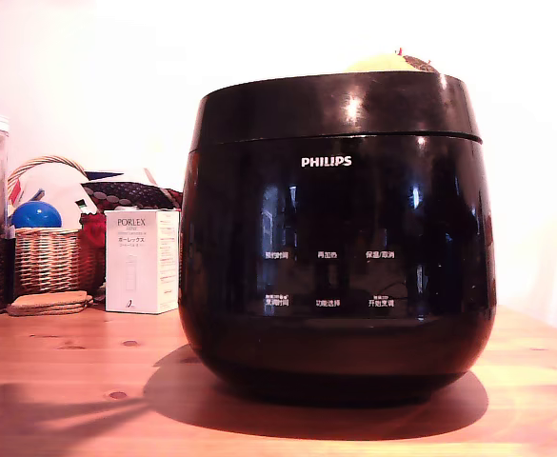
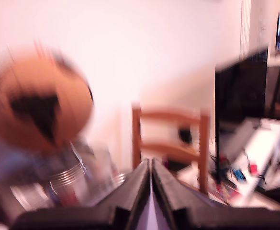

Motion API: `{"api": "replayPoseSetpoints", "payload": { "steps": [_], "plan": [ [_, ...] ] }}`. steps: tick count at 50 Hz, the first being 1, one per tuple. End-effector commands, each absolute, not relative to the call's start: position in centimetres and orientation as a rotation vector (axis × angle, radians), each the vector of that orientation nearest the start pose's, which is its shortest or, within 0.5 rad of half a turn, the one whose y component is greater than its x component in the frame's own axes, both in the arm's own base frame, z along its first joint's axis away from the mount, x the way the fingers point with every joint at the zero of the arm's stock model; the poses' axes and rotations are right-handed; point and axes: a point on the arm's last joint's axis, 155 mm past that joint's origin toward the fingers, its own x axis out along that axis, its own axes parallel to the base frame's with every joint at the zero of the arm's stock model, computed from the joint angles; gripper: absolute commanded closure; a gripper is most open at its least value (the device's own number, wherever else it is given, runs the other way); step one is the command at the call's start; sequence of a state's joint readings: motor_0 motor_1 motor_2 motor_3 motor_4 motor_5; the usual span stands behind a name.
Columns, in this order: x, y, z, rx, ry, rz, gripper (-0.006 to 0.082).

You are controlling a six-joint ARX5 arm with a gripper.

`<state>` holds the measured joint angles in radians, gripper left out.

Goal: Close the rice cooker by pressing the lid down with medium force

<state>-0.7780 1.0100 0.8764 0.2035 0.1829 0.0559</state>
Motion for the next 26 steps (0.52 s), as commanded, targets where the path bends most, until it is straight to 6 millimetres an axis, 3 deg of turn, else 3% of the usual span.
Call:
{"api": "replayPoseSetpoints", "payload": {
  "steps": [1,9,15,26],
  "plan": [
    [25.0,-28.1,36.9,0.088,-0.089,-0.925,0.0788],
    [26.3,-24.5,39.2,0.137,-0.103,-0.773,0.0788],
    [27.9,-21.4,39.6,0.147,-0.101,-0.637,0.0788],
    [29.4,-19.1,39.1,0.155,-0.073,-0.548,0.0788]
  ]
}}
